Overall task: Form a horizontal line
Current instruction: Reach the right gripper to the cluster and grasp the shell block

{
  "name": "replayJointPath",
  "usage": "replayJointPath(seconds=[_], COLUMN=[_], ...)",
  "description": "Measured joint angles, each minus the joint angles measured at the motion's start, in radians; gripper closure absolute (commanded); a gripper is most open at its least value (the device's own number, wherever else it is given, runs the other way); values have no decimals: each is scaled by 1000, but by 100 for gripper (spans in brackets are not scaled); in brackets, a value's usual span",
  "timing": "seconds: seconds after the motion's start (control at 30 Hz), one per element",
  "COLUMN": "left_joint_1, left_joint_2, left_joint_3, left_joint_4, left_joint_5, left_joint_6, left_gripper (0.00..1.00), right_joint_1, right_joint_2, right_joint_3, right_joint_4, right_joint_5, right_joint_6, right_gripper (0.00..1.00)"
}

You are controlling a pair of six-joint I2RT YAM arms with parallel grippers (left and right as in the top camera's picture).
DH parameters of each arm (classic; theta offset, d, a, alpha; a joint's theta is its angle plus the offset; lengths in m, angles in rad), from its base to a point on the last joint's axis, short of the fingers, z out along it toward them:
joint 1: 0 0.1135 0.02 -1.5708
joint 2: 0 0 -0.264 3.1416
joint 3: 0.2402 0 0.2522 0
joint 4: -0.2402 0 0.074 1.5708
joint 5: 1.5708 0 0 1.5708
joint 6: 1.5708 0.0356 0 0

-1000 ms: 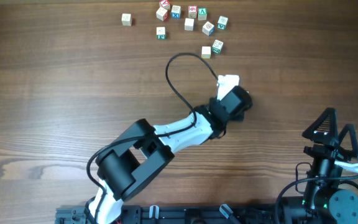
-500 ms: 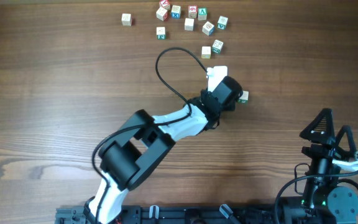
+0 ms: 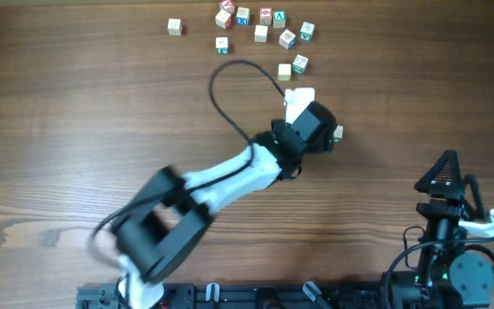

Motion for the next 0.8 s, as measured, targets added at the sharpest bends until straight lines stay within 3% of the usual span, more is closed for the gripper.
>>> replayJointPath(seconds=[0.03,0.1,0.13,0.27,0.33,0.5,0.63,0.67,0.8], left_joint_1=[1,8,21,105,159,267,302,304,306], left_joint_2=[-45,-173,-254,-440,-489,-511,-503,-502,-500], left_joint_3=[1,2,3,11,12,11,11,11,10], left_joint_4=[-17,-99,-159,-326,-380,-473,-508,-510,-519], left_joint_5=[-11,-65,-111,-234,-270,-311,-314,-313,-312], left_joint_6=[8,17,19,23,26,29,29,29,29], left_gripper=[0,0,0,0,0,0,0,0,0], right_joint_1=[0,0,0,0,0,0,0,0,16], right_joint_2=[0,0,0,65,142,586,1018,1200,1548], right_joint_3=[0,0,0,-2,4,82,318,481,885], right_joint_4=[-20,-50,-56,227,327,485,392,290,27], right_joint_5=[0,1,-1,-119,-177,-346,-478,-525,-587], right_joint_6=[35,110,125,28,-13,-105,-200,-252,-374], right_gripper=[4,32,33,24,14,3,1,0,0])
